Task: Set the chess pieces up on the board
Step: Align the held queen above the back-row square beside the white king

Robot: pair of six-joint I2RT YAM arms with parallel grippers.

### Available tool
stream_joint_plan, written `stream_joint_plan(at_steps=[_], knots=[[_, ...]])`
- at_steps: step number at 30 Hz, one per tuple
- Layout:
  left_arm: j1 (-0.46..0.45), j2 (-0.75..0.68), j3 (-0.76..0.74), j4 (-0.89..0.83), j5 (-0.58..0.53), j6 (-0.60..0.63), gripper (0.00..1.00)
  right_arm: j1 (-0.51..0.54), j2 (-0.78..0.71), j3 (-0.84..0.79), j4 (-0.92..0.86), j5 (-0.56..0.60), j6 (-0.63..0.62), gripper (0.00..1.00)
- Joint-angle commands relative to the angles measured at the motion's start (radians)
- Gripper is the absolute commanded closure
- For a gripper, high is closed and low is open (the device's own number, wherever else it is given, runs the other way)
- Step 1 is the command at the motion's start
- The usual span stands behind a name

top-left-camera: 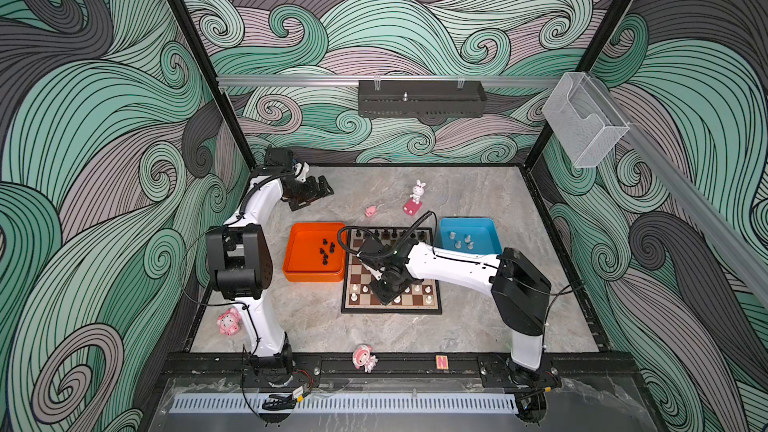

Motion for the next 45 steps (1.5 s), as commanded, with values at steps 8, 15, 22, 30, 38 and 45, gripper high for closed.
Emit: stream_joint_plan(at_steps=[8, 15, 22, 30, 38, 45], knots=[[0.009, 0.004, -0.008, 0.007, 0.005, -0.009, 0.01, -0.010, 0.026, -0.013, 0.007, -0.023, 0.018, 0.86], [0.009, 0.005, -0.008, 0.005, 0.001, -0.010, 0.01, -0.017, 0.033, -0.018, 0.010, -0.022, 0.023, 0.85], [0.009, 0.007, -0.010, 0.006, -0.001, -0.009, 0.01, -0.022, 0.035, -0.020, 0.012, -0.020, 0.027, 0.85], [0.009, 0.010, -0.009, 0.006, 0.001, -0.012, 0.01, -0.025, 0.044, -0.015, 0.012, -0.025, 0.026, 0.85], [0.009, 0.009, -0.011, 0.008, 0.000, -0.013, 0.01, -0.027, 0.050, -0.015, 0.012, -0.024, 0.026, 0.84], [0.009, 0.009, -0.011, 0.009, 0.001, -0.015, 0.01, -0.028, 0.053, -0.013, 0.013, -0.025, 0.023, 0.84]])
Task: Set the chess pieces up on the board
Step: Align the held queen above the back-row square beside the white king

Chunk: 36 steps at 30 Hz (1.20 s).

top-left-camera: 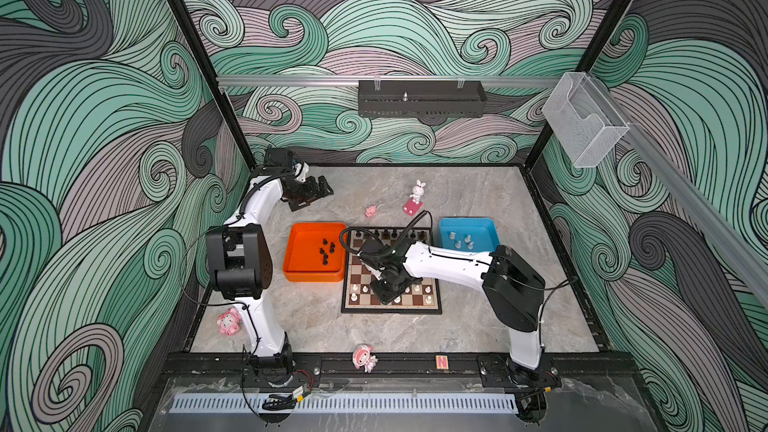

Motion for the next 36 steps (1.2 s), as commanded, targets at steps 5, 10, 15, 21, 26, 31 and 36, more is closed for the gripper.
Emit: stream_joint_plan(at_steps=[5, 10, 15, 21, 26, 31, 36], knots=[[0.009, 0.008, -0.009, 0.008, 0.002, -0.008, 0.01, -0.005, 0.012, 0.000, -0.003, -0.012, 0.005, 0.84], [0.009, 0.010, -0.009, 0.008, 0.002, -0.007, 0.01, -0.005, 0.011, -0.001, 0.002, -0.012, 0.004, 0.84], [0.010, 0.010, -0.009, 0.008, 0.002, -0.007, 0.01, -0.005, 0.009, -0.002, 0.002, -0.012, 0.002, 0.84], [0.009, 0.010, -0.009, 0.008, 0.002, -0.009, 0.01, -0.004, 0.007, -0.001, 0.005, -0.011, 0.004, 0.83], [0.009, 0.011, -0.009, 0.008, 0.002, -0.008, 0.01, -0.005, 0.008, 0.002, 0.005, -0.012, 0.003, 0.82], [0.009, 0.011, -0.009, 0.008, 0.003, -0.010, 0.01, -0.005, 0.011, 0.002, 0.006, -0.017, 0.003, 0.80], [0.009, 0.011, -0.011, 0.008, 0.003, -0.010, 0.01, -0.004, 0.006, 0.002, 0.004, -0.013, 0.003, 0.79]])
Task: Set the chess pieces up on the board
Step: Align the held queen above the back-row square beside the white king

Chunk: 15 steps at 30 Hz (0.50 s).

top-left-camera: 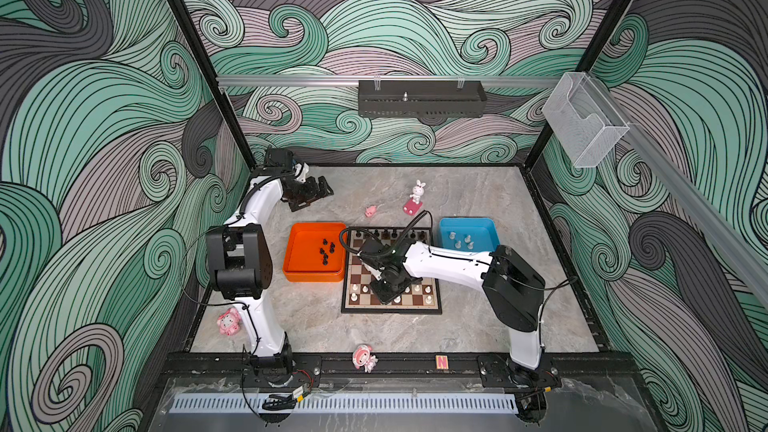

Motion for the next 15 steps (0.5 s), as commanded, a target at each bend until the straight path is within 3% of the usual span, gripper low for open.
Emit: stream_joint_plan(at_steps=[1, 15], knots=[[0.009, 0.011, -0.007, 0.006, 0.003, -0.008, 0.01, -0.003, 0.005, 0.002, -0.001, 0.003, 0.003, 0.79], [0.009, 0.013, -0.005, 0.008, 0.006, -0.012, 0.01, -0.001, -0.017, 0.034, -0.030, 0.013, 0.015, 0.76]])
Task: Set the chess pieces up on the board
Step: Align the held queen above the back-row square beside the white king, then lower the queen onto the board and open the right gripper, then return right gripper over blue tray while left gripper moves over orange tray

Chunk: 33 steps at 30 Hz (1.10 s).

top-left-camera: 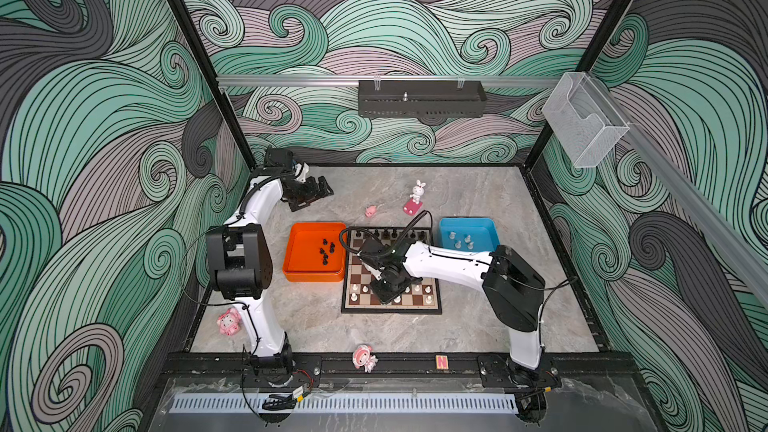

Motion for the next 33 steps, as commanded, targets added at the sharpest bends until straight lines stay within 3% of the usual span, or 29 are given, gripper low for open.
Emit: stream_joint_plan(at_steps=[1, 14, 23, 28, 31, 33], knots=[[0.008, 0.013, -0.006, 0.007, 0.006, -0.010, 0.01, 0.000, -0.018, 0.032, -0.027, 0.012, 0.015, 0.76], [0.009, 0.012, -0.005, 0.007, 0.008, -0.011, 0.01, 0.006, -0.043, 0.082, -0.077, 0.049, 0.022, 0.74], [0.009, 0.004, -0.005, 0.001, -0.008, -0.008, 0.01, 0.002, -0.119, 0.130, -0.093, 0.147, 0.021, 0.72], [0.007, -0.016, -0.003, -0.013, -0.053, -0.006, 0.01, -0.059, -0.185, 0.183, -0.086, 0.206, -0.007, 0.69], [-0.001, -0.030, -0.006, -0.037, -0.134, -0.016, 0.01, -0.137, -0.227, 0.198, -0.045, 0.224, -0.032, 0.49], [-0.009, -0.040, -0.015, -0.069, -0.177, -0.040, 0.01, -0.221, -0.252, 0.203, -0.028, 0.220, -0.031, 0.25]])
